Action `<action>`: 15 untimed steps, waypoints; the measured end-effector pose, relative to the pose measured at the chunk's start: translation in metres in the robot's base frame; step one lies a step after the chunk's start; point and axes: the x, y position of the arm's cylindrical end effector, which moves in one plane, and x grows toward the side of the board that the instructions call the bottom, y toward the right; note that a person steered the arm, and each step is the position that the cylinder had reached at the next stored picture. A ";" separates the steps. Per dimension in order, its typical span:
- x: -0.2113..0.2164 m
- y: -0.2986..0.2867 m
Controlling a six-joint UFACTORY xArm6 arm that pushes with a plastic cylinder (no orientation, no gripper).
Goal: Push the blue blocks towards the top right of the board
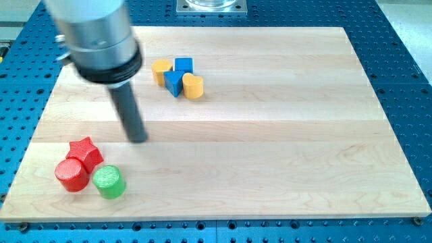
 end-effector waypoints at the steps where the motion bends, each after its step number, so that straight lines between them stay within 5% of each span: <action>1: -0.053 0.019; 6: -0.185 0.045; 8: -0.174 0.148; 10: -0.101 0.079; 13: -0.089 -0.039; 15: -0.127 0.060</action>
